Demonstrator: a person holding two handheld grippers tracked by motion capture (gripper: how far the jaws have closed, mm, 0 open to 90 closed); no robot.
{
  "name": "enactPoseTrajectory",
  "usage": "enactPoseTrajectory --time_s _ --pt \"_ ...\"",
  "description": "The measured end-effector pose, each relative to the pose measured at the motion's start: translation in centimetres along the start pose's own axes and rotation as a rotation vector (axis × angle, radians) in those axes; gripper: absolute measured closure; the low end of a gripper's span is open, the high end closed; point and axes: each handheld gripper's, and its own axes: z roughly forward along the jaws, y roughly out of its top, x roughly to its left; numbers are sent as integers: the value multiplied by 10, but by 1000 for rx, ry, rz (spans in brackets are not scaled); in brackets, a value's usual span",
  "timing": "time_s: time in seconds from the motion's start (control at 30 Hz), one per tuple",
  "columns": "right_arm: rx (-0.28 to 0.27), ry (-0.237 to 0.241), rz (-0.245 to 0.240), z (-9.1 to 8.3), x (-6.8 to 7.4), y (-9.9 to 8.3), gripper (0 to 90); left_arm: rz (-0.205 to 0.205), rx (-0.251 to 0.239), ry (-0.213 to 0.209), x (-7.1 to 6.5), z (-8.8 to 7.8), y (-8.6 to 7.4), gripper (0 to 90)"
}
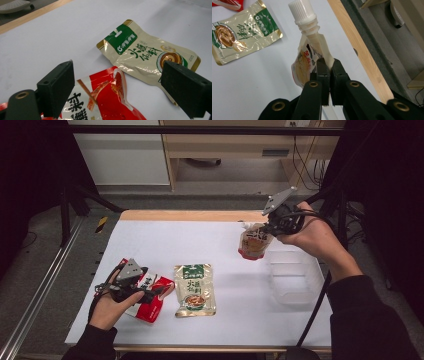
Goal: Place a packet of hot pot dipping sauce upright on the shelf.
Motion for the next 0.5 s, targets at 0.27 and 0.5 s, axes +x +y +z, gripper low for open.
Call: enactPoseTrajectory --time_s 0.27,0.5 --pt "-2 -40 27 -17 -21 -20 878 -37 -9 35 10 -8 -13 121" --pt "8 -70 64 -24 -37 -41 878 -59 -14 50 15 -12 -18 121"
